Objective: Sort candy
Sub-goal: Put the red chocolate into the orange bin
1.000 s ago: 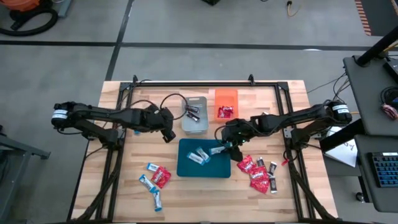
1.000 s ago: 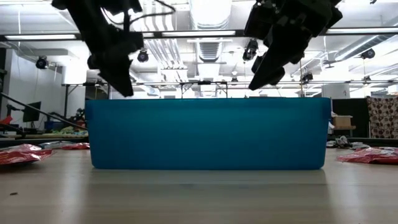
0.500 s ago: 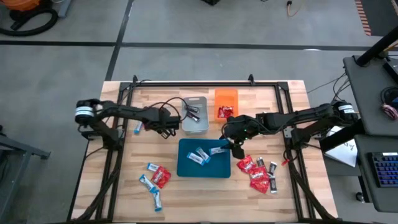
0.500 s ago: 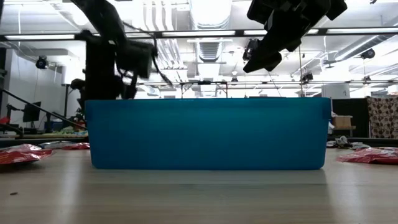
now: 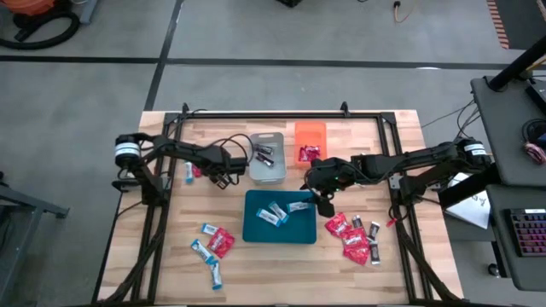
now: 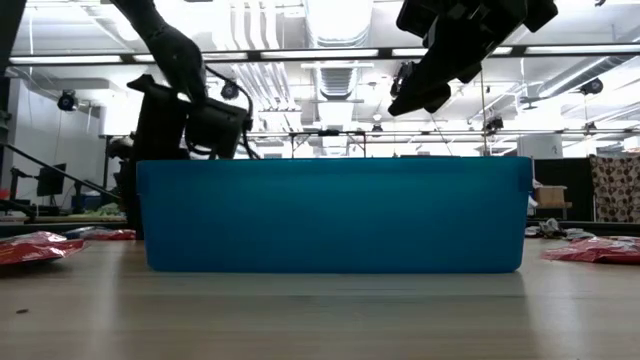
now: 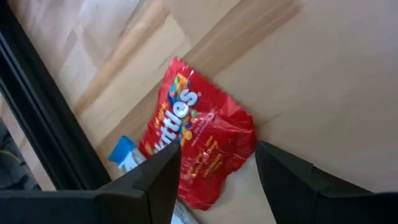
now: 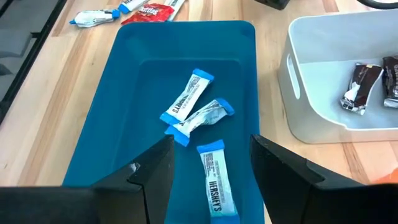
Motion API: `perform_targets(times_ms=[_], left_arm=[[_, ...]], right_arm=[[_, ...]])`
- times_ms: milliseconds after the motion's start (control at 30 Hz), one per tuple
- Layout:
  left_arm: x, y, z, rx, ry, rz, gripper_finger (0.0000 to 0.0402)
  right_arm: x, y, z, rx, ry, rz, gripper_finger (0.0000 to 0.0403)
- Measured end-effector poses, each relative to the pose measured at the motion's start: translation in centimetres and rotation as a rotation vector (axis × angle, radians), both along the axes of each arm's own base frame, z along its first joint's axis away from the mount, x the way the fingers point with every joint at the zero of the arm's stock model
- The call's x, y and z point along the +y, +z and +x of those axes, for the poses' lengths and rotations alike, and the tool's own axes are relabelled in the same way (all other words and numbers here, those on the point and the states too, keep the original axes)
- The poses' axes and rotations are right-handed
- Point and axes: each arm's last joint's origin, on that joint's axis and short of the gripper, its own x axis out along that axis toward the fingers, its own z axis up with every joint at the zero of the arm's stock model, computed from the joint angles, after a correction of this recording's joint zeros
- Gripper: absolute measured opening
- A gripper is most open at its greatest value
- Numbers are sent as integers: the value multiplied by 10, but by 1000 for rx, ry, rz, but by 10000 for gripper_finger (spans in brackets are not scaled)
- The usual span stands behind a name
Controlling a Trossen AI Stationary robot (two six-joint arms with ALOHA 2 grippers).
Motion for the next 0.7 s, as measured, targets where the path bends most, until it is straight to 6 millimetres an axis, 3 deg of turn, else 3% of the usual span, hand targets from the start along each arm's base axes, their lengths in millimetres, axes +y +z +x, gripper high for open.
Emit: perform_targets(times_ms=[400, 700], left_arm=[[3, -7, -8, -16, -12, -14, 186], [2, -13, -11, -45, -18, -8, 105]], right_arm=[[0, -1, 3, -19, 2, -3, 196], [0, -1, 3, -19, 1, -1, 196]])
